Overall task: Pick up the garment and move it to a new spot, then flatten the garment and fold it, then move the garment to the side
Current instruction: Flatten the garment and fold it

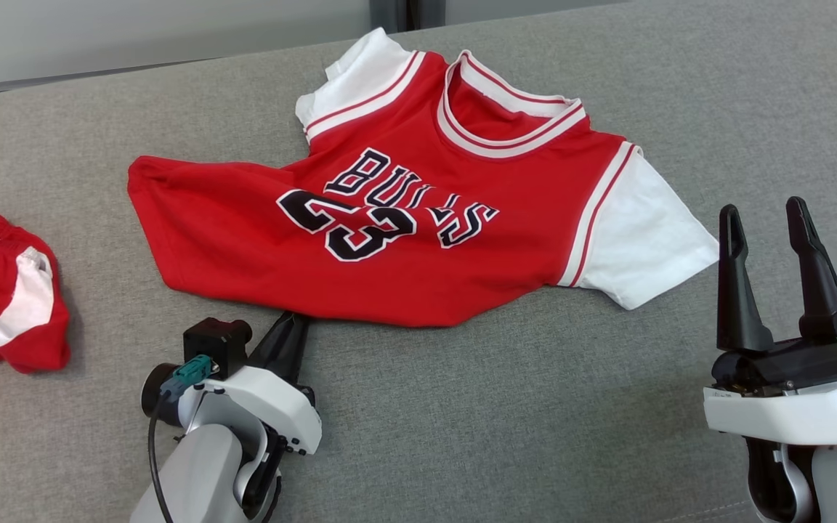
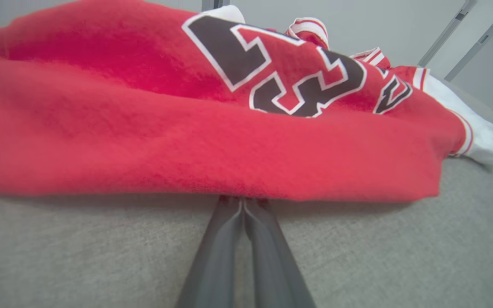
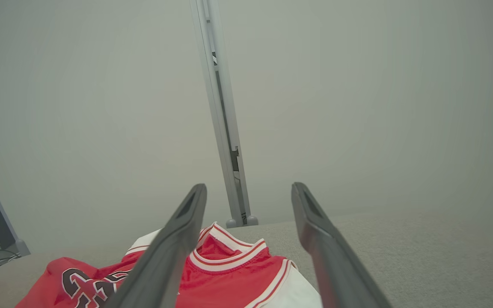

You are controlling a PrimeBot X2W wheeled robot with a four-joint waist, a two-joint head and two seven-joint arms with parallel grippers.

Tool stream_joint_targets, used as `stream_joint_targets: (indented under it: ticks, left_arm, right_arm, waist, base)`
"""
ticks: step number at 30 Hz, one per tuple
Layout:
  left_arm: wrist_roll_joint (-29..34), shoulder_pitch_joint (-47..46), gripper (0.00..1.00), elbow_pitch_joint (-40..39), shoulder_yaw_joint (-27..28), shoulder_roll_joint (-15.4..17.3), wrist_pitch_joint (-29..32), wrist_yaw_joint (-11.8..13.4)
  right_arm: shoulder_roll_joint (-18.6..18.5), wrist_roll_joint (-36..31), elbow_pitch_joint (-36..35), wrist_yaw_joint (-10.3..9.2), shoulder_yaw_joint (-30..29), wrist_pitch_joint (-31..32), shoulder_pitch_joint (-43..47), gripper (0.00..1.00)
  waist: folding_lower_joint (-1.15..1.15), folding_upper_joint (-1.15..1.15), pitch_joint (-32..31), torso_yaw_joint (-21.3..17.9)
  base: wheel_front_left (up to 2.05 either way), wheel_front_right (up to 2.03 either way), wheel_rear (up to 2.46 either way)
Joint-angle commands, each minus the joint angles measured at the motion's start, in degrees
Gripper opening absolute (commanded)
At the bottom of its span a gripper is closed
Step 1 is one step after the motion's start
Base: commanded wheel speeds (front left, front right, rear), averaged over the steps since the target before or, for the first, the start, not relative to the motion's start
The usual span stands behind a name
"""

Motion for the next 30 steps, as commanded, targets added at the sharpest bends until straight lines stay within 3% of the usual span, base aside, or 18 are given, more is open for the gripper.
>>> stream_joint_targets:
  ticks: [1, 10, 30]
  left_arm:
    - [-0.63, -0.05, 0.0, -0.75, -0.33, 0.66, -0.41, -0.2]
    - [-0.72, 2.95, 0.0, -7.57, 2.57, 1.56, -0.71, -0.16]
    - [5.27, 10.25, 0.0, -22.95, 13.12, -0.31, -0.73, -0.17]
  right_arm:
    - [-0.32, -0.41, 0.28, 0.0, -0.29, -0.1, 0.06, 1.0]
    - [-0.32, -0.74, 1.32, 0.0, -0.1, -0.1, 0.82, 1.0]
    - [-0.32, -0.93, 2.42, 0.0, 0.62, -0.1, 2.91, 1.0]
  waist:
    - [0.0, 0.0, -0.43, 0.38]
    - [0.0, 0.0, -3.19, 1.77]
    - [0.0, 0.0, -9.18, 3.77]
  base:
    - [0.0, 0.0, 0.0]
    - [0.0, 0.0, 0.0]
    - [0.0, 0.0, 0.0]
